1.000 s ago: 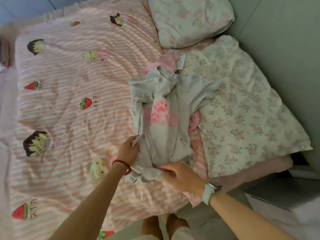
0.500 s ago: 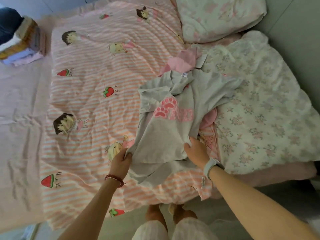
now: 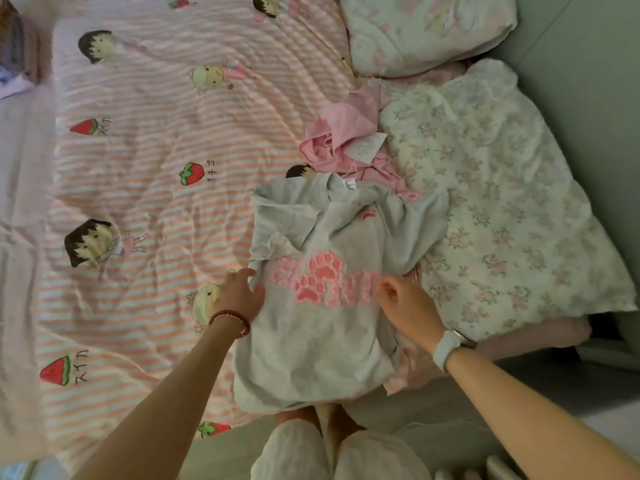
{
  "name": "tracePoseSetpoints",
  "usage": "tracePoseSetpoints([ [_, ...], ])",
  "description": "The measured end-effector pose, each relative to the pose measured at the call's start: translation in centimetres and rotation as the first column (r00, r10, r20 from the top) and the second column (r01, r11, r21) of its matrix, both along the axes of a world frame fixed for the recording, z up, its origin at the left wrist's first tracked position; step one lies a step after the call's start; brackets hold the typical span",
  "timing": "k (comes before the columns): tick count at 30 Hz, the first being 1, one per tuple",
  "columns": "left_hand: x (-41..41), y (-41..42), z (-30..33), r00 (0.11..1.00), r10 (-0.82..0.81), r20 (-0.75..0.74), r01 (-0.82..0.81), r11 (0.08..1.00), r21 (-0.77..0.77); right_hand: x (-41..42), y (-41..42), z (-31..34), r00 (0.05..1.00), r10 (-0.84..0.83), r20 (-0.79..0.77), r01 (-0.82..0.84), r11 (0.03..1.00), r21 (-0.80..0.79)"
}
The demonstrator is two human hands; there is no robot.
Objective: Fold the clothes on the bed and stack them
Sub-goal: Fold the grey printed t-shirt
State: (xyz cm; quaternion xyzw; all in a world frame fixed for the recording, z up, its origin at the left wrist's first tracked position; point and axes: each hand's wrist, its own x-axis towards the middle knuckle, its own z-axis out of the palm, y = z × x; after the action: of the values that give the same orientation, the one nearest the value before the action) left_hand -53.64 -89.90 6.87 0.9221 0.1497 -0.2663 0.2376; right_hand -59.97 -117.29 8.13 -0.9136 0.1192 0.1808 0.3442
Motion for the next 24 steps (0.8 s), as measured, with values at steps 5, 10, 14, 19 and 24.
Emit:
tracePoseSetpoints([
  [5, 8.0, -4.1, 0.0, 0.971, -0.151, 0.183, 0.167, 0.983, -0.073, 7.2, -0.2, -0.4, 0.991, 0.000, 0.132, 0.005, 0.999, -0.039],
  [10, 15.9, -7.1, -2.7, 0.891, -0.387, 0.237, 0.401, 0.916, -0.013, 13.4, -2.1, -2.6, 0.976, 0.173, 0.130, -0.110, 0.914, -0.390],
  [14, 21.1, -9.3, -6.0, 0.807, -0.581, 0.104, 0.573, 0.814, 0.099, 18.2, -3.1, -4.4, 0.936, 0.353, 0.005, -0.326, 0.870, -0.370],
  [19, 23.8, -9.8, -7.9, 0.790, -0.607, 0.080, 0.610, 0.792, -0.018, 20.0, -3.2, -5.3, 0.929, 0.362, -0.078, -0.369, 0.887, -0.278],
  [24, 23.0, -7.5, -4.7, 0.818, -0.478, 0.319, 0.550, 0.811, -0.196, 18.7, -2.7, -3.0, 0.929, 0.369, 0.020, -0.352, 0.900, -0.258],
])
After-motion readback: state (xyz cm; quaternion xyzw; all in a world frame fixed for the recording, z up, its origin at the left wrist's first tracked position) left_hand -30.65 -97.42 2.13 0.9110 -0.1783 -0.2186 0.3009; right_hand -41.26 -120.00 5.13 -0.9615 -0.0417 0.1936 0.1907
